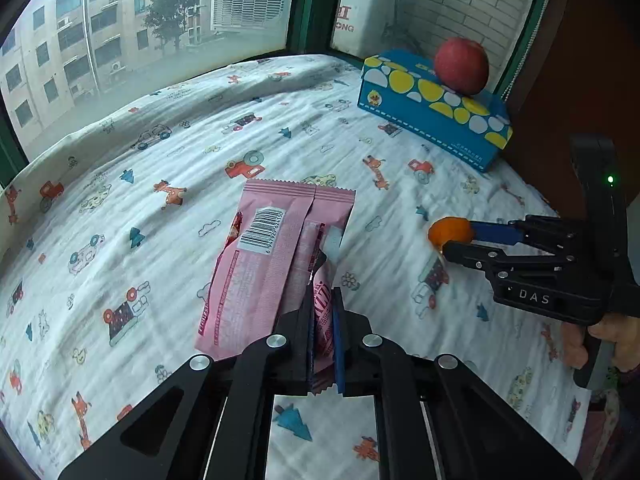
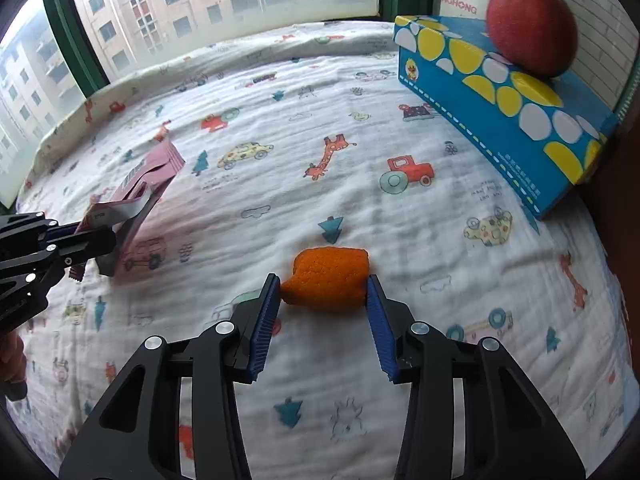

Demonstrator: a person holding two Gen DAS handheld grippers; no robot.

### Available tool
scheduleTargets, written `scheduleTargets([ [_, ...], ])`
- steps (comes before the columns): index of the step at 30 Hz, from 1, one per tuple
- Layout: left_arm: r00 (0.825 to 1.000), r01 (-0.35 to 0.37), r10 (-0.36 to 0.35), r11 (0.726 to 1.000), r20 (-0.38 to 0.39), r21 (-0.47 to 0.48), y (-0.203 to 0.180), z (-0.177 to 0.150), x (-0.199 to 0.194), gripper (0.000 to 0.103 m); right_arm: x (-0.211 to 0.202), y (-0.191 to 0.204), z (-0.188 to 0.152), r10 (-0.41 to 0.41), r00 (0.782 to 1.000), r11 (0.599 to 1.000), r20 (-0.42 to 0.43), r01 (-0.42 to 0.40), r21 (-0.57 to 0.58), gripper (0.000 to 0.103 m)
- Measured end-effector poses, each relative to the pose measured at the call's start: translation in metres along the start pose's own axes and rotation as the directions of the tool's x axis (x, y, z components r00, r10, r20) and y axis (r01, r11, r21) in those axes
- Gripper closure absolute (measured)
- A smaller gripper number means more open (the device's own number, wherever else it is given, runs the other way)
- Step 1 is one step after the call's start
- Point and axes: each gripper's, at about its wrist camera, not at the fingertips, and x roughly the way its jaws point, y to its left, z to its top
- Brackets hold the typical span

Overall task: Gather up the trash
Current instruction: 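Carry the pink wrapper and orange sponge to the green basket and release both inside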

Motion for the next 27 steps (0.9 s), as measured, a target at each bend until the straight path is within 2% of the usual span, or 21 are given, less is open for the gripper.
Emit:
scheduleTargets([
  [7,0.999,0.024,-0.024,1.000,0.036,0.013,-0.024,-0.006,-0.032,0.096,-0.050,-0.003,-0.022,0.049,0.997,0.997,0.057,-0.053,0.055,0.060],
  [10,0.998,0.036,-0.038,0.999,0.056,0.037,-0.044,-0.010,-0.050,0.096,-0.077,-0.004,-0.036,0.043,0.996,0.997,0.078,-0.047,0.058,0.060],
  [19,0.988,0.101,-0.111,0.990,0.105,0.095,-0.108,-0.020,-0.098,0.096,-0.158,-0.020,-0.093,-0.016,0.991,0.995,0.131,0.003,0.103,0.060],
  [27,0.970,0.179,-0.206,0.965,0.132,0.190,-0.183,-0.029,-0.135,0.096,-0.218,-0.059,-0.153,-0.090,0.983,0.980,0.157,0.059,0.192,0.060],
])
